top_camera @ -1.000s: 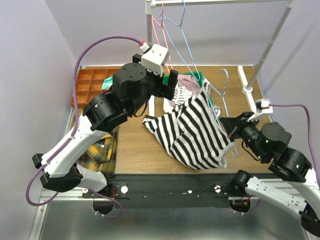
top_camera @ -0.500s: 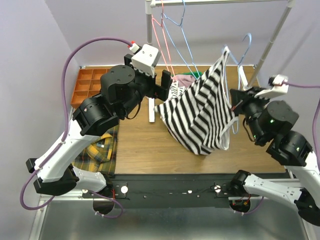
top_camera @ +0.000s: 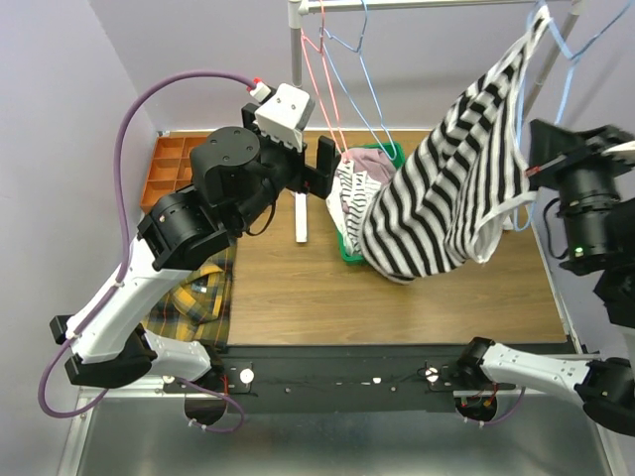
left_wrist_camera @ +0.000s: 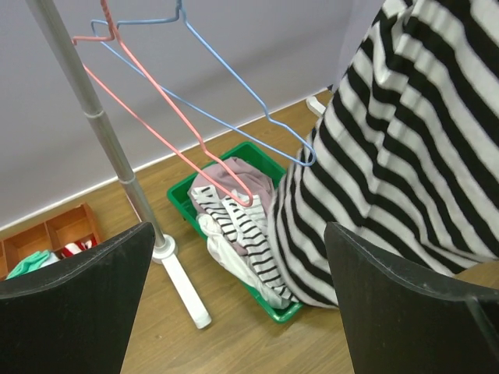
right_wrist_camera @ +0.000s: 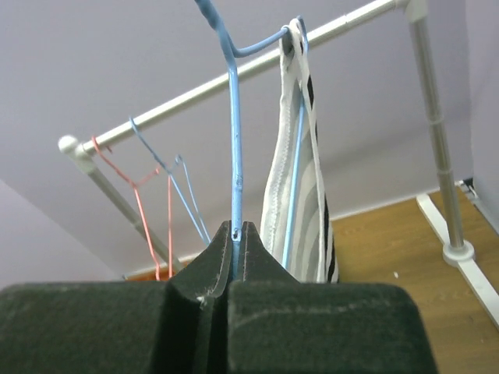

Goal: Place the tank top on the hanger

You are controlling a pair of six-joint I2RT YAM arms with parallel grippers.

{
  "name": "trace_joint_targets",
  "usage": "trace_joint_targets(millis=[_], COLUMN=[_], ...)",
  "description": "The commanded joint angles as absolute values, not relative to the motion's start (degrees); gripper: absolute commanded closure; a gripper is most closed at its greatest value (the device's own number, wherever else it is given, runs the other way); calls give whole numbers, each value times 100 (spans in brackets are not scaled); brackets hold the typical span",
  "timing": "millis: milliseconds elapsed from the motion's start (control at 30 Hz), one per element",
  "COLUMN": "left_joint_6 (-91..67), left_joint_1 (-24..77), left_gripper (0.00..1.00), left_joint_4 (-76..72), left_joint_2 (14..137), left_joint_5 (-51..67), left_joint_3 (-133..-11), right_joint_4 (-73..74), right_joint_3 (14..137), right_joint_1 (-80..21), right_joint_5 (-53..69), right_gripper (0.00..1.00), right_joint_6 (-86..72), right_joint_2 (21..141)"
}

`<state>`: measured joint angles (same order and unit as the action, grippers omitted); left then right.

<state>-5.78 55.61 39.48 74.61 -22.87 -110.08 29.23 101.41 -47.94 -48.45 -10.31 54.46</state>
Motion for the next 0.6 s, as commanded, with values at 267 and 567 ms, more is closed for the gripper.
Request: trace_joint_targets(millis=[267, 567], left_joint_6=[-633, -659], left_joint_1=[5581, 5581], left_gripper=[1, 1], left_joint_4=[3973, 3973], left_joint_2=[7673, 7743], left_joint_5=[-2048, -1987], left_joint_3=[-11241, -11189], right_joint_4=[3286, 3840], right_joint_3=[12223, 12930], right_joint_1=[-4790, -4799], right_joint_5=[-4711, -4606], right_gripper=[99, 99], right_joint_6=[-158, 9], right_joint_2=[6336, 6750])
